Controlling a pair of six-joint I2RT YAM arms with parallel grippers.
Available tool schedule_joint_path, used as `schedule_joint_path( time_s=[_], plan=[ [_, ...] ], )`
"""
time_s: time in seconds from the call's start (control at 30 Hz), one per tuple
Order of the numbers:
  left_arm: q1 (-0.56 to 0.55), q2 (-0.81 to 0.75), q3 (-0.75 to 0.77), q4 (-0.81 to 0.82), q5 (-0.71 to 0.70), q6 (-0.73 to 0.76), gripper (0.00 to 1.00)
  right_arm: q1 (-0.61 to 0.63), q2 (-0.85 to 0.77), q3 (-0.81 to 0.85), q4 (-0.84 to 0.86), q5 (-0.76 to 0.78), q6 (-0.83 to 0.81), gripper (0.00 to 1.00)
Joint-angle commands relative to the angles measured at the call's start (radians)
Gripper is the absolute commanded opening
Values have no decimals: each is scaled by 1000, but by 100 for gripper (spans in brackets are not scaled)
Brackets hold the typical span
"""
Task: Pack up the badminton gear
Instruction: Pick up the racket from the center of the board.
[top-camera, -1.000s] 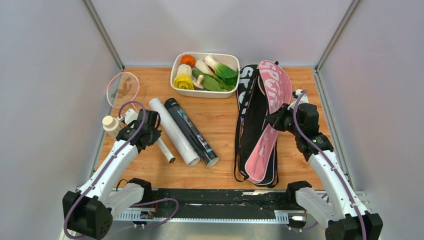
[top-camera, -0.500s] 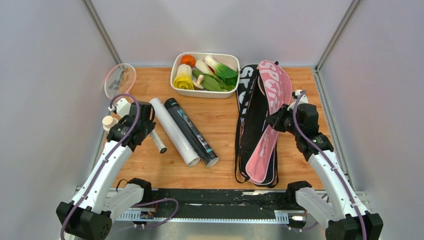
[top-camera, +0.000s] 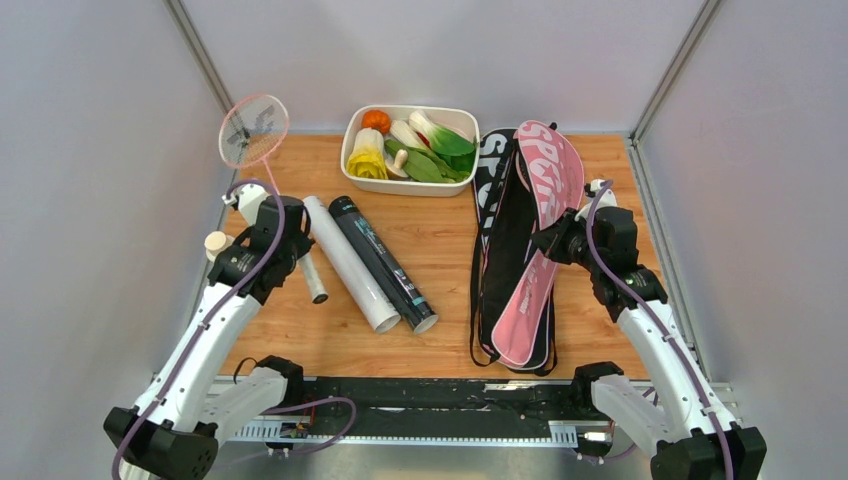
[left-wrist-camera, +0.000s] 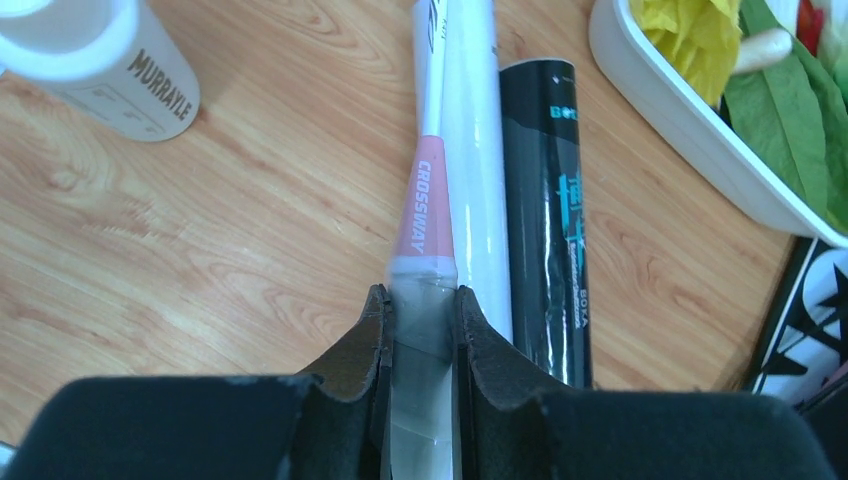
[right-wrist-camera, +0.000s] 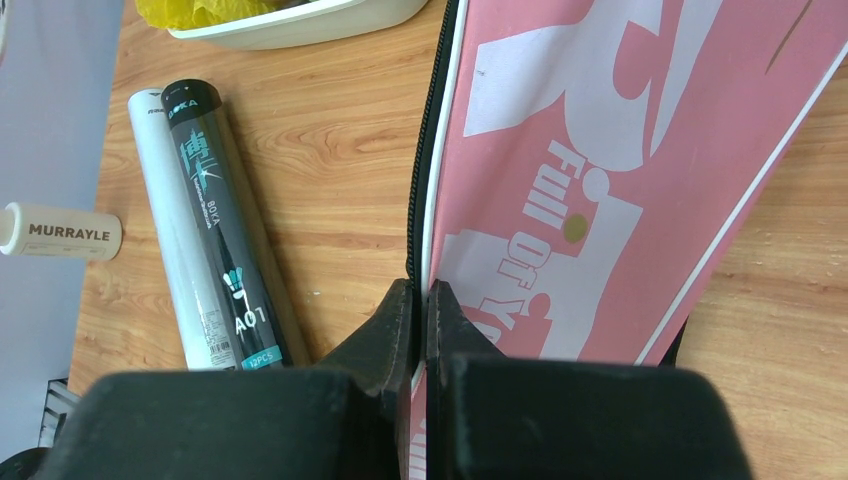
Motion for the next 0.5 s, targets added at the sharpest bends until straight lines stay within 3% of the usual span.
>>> schedule_joint_path(
  time_s=[0.0, 0.47],
  plan=[
    [-64, -9, 79, 41, -43, 85, 0, -3, -22, 65, 72, 1, -12, 0],
    [-365, -152, -4, -147, 12, -8, 0, -3, 2, 65, 64, 34, -35, 0]
  ],
)
